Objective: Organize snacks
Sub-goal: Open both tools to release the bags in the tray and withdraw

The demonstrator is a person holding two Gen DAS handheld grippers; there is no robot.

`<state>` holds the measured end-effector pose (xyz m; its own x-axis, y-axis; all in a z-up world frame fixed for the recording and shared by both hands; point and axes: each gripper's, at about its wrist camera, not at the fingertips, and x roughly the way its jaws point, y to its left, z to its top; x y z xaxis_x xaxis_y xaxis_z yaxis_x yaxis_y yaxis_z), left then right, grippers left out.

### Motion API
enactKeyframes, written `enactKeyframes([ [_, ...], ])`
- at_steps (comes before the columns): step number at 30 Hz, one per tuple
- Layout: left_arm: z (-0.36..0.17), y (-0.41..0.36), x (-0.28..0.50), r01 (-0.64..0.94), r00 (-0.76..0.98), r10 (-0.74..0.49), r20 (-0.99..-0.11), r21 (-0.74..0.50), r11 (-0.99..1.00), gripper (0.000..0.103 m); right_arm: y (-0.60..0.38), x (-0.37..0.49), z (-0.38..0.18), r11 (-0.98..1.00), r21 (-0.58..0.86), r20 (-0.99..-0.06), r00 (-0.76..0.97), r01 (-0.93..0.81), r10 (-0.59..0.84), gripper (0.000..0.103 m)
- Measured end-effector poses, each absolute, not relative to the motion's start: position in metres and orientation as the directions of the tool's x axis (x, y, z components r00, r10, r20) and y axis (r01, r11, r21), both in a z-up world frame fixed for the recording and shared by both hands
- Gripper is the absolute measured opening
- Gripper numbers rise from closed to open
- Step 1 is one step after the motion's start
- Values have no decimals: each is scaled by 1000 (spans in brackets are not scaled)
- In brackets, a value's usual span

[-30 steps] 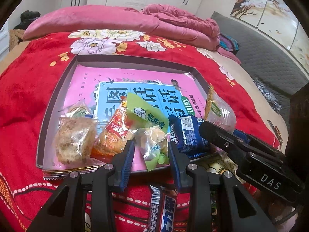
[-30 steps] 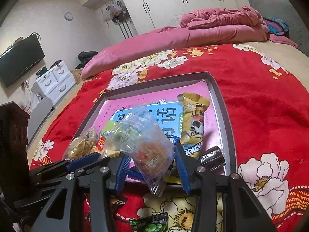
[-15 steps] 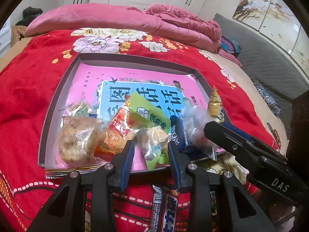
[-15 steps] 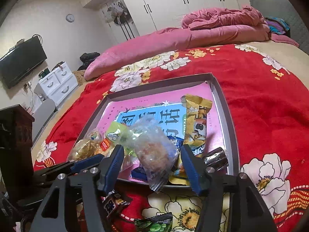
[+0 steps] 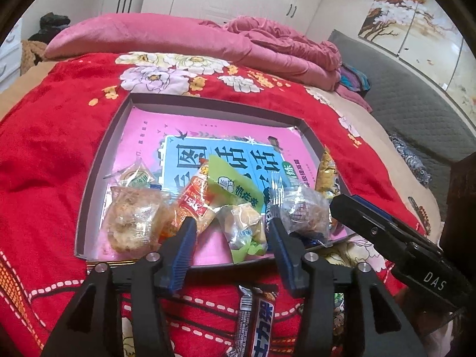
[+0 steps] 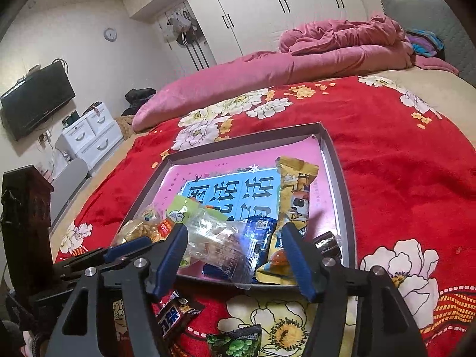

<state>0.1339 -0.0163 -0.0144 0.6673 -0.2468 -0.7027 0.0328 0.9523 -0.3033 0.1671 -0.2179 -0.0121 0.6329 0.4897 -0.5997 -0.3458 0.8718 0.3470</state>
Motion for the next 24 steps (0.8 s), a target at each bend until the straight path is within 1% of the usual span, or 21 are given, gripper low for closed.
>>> enactKeyframes([
  [1, -14, -16, 133, 35, 669, -247, -701, -302, 953, 60, -219, 166, -12, 871, 347, -599, 633, -347, 490, 67],
  [8, -6, -18, 123, 56, 680, -243, -691, -283, 958, 68, -230, 160, -9, 876, 333, -599, 640, -348, 482, 69],
  [11, -2, -17, 117, 57, 694, -235, -680, -274, 960, 75, -236, 157, -10, 879, 329, -607, 636, -345, 477, 69],
  [20, 1, -8, 99, 58, 699, -219, -681, -251, 966, 76, -244, 143, -10, 886, 299, -624, 630, -354, 462, 69],
  [24, 0, -10, 91, 74, 685, -218, -695, -232, 970, 77, -238, 134, -12, 884, 282, -643, 611, -372, 462, 70],
])
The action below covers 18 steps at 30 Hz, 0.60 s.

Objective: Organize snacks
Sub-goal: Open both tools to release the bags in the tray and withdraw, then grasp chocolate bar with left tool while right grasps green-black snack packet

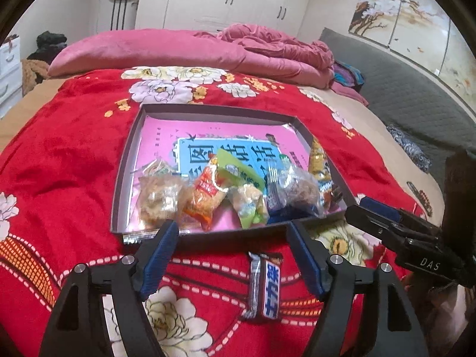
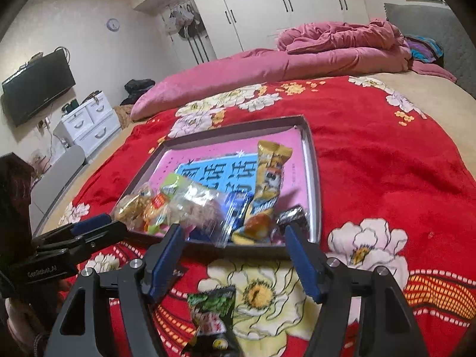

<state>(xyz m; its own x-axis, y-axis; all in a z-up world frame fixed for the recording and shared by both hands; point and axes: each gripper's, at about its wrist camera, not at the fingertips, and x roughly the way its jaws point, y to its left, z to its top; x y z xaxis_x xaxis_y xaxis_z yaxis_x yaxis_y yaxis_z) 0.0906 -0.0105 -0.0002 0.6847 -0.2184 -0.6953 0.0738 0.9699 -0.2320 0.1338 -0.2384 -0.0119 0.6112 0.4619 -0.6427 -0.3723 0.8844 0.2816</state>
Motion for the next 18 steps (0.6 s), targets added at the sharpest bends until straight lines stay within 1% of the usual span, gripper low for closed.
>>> enactKeyframes([
  [3, -3, -15, 86, 91, 669, -219, -711, -214, 973, 77, -233, 126, -13, 882, 262, -656, 598, -392, 460, 70],
  [7, -11, -22, 79, 112, 627, -245, -739, -225, 968, 77, -229, 115, -20, 871, 268, -681, 559, -411, 473, 70],
  [11, -17, -31, 74, 120, 599, -240, -764, -211, 970, 77, -226, 107, -28, 867, 254, -713, 523, -428, 467, 69],
  [16, -31, -27, 74, 86, 542, -270, -796, -267, 960, 77, -222, 100, -39, 868, 221, -750, 491, -445, 443, 69],
  [18, -36, -26, 73, 77, 529, -266, -806, -267, 961, 77, -218, 96, -43, 867, 192, -766, 483, -459, 425, 69],
])
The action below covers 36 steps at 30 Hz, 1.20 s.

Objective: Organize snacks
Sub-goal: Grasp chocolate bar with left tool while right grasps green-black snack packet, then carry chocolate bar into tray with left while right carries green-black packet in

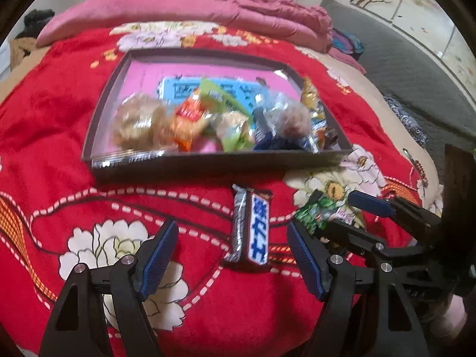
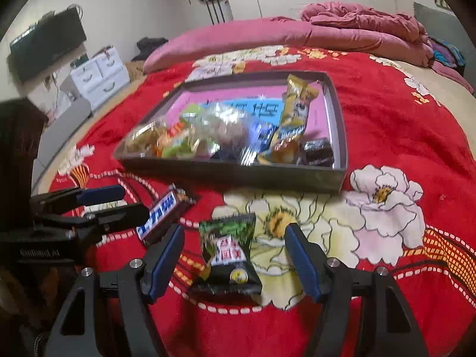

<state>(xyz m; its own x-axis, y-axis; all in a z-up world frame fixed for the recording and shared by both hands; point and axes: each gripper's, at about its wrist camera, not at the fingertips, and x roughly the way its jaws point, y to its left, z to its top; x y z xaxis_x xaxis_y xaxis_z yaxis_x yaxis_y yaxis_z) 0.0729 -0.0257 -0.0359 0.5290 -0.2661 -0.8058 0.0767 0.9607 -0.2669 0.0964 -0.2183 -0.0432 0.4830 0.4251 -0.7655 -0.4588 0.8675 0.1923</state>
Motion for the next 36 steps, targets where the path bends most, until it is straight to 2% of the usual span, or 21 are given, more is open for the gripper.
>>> enactKeyframes([
  [6, -41, -26, 70, 79, 507, -264, -820, -261, 962, 77, -206, 91, -57, 865, 97, -809, 467, -492, 357, 69],
  [15, -51, -39, 77, 82, 476, -247, -844, -237, 968, 77, -201, 97, -65, 869, 50, -816, 482, -493, 320, 58],
  [18, -53, -47, 79, 85, 473, -220, -853, -204, 975, 76, -203, 100, -65, 877, 46, -814, 490, -479, 311, 51],
  [20, -54, -54, 79, 92, 475, -193, -859, -170, 981, 68, -205, 101, -64, 881, 47, -813, 495, -470, 307, 44],
  [23, -56, -61, 81, 95, 478, -161, -863, -131, 987, 54, -210, 103, -61, 886, 64, -808, 497, -458, 316, 40],
  [25, -55, -62, 83, 95, 479, -167, -862, -138, 986, 35, -213, 104, -59, 887, 83, -802, 498, -453, 330, 39],
  [26, -54, -62, 84, 96, 478, -171, -861, -142, 985, 30, -214, 104, -57, 887, 95, -797, 499, -452, 340, 39],
  [32, -46, -61, 81, 123, 494, -211, -843, -172, 977, 29, -231, 102, -41, 879, 188, -744, 521, -438, 419, 39],
  [36, -27, -48, 74, 121, 558, -245, -792, -215, 969, 29, -242, 103, -29, 882, 220, -703, 559, -417, 439, 39],
])
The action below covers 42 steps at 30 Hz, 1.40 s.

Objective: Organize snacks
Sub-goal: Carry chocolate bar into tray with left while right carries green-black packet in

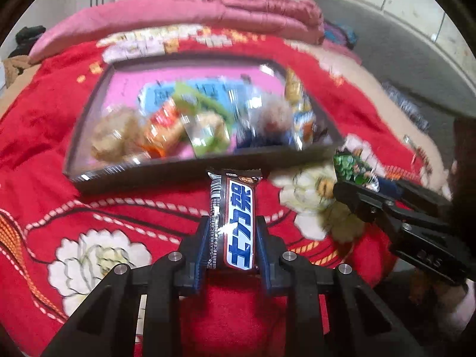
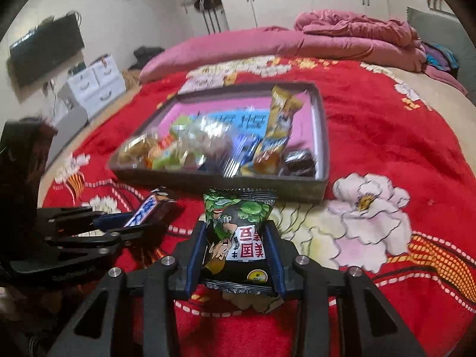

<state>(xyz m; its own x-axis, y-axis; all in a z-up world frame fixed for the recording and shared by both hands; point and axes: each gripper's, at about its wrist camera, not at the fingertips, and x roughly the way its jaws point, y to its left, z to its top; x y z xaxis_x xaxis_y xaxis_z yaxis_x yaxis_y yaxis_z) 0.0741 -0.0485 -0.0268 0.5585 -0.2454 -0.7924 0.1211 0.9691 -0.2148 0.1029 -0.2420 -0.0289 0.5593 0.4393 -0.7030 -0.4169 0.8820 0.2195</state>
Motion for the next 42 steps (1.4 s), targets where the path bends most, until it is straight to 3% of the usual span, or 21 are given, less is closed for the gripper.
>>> enactKeyframes([
  [9, 5, -23, 80, 61, 699, -188, -690, -204, 977, 29, -256, 117, -12, 892, 272, -649, 615, -362, 448, 39],
  [42, -15, -11, 138, 5, 672, -167, -722, -221, 975, 29, -224, 168, -12, 908, 256, -630, 655, -332, 418, 39],
])
